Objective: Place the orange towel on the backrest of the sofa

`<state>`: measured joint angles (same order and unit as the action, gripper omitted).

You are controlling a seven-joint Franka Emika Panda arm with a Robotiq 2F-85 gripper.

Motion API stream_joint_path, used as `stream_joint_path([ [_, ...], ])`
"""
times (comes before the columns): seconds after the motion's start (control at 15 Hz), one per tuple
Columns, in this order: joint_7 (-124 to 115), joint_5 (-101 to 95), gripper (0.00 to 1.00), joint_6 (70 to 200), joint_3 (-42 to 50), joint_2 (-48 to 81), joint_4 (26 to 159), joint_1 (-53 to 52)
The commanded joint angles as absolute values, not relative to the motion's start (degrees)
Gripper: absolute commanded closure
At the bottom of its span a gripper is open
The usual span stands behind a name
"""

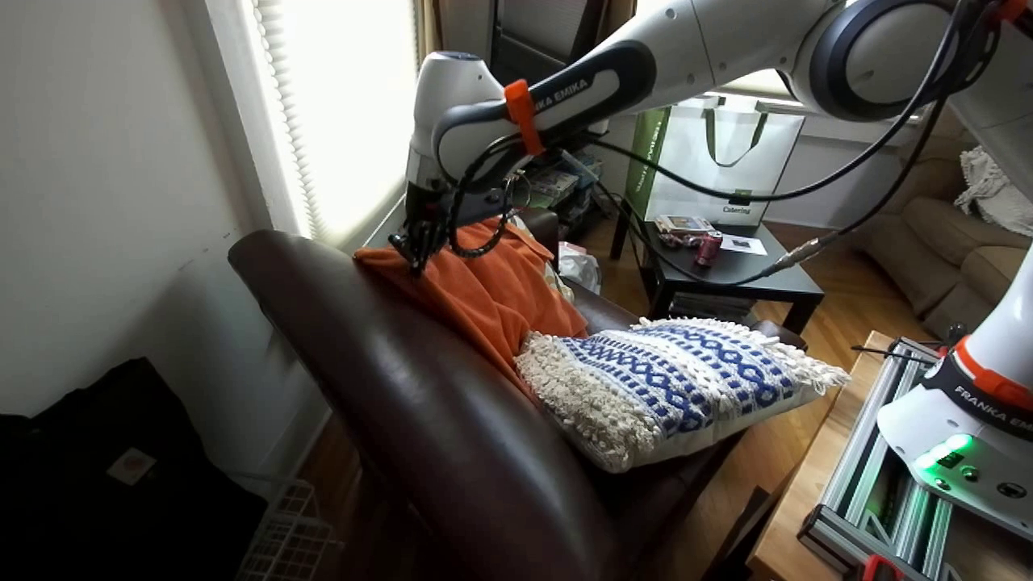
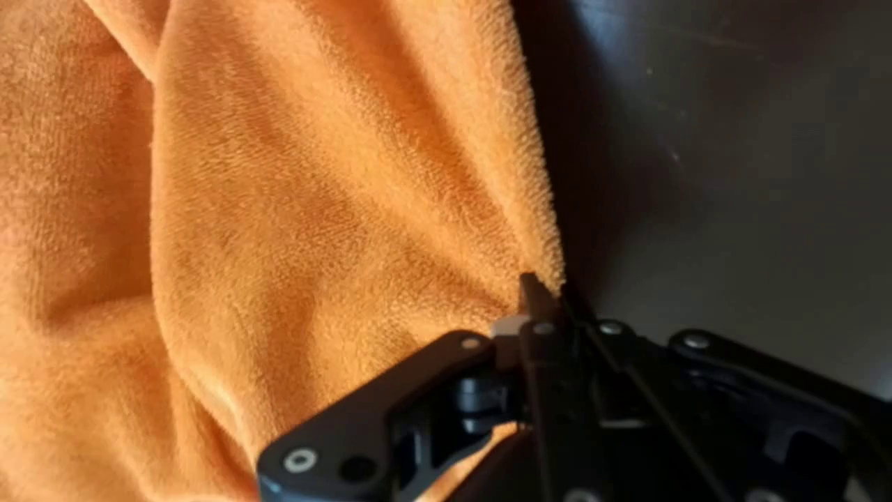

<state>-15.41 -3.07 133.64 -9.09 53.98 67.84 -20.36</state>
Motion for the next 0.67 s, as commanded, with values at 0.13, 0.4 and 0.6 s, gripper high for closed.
stream_joint_path([
  [0.13,-12.65,-0.74,0.99,134.91,-12.71,37.45,80.19,-15.88],
  [0.4,-10.77,-0.82,0.99,135.08,-15.31,28.53,85.11,-15.45],
  [0.6,-8.23,-0.88,0.99,135.39,-18.01,23.82,87.14,-15.93],
])
